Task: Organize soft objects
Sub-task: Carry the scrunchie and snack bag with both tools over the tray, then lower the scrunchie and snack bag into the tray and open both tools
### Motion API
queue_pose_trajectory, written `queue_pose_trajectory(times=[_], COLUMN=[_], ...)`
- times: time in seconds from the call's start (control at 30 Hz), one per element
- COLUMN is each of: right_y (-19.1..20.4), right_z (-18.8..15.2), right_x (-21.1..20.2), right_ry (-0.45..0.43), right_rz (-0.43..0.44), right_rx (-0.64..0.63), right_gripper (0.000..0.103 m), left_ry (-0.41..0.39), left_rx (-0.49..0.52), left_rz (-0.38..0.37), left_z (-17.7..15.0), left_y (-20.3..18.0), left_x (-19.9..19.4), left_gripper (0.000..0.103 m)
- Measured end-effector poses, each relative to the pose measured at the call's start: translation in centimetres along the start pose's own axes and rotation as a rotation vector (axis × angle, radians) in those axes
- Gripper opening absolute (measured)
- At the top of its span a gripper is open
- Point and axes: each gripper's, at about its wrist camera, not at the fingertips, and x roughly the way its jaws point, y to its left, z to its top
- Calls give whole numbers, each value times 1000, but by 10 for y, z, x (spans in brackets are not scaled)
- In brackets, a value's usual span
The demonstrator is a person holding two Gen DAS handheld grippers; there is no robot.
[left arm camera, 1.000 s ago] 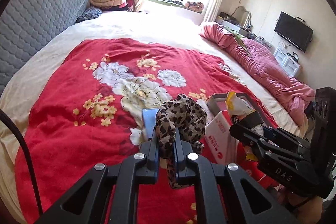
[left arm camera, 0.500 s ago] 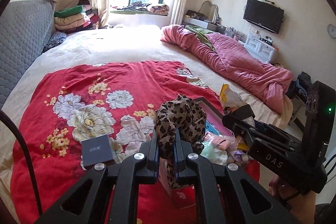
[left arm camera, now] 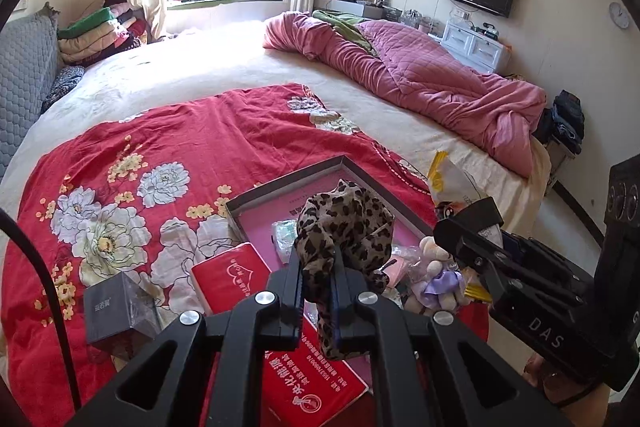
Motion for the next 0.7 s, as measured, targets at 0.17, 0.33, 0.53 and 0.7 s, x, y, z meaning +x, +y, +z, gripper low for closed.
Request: queue_pose_trajectory(times=[0.17,0.33,0.53,0.7], right_y=[-16,-30,-34,-35], right_z=[-8,-18,-30,-37], right_x=[10,25,45,58], right_ry=[28,66,117,145], right_rz=[-33,-36,-53,-71], right_rx=[13,29,10,0], right_gripper=[39,39,39,39], left_ry=[53,95,147,178], left_rx=[10,9,4,12], left_rz=[-5,-8,-10,-2], left_z=[3,6,5,1], left_y=[-6,-9,-11,-12], left_x=[33,60,91,107], left_gripper=[10,10,10,11])
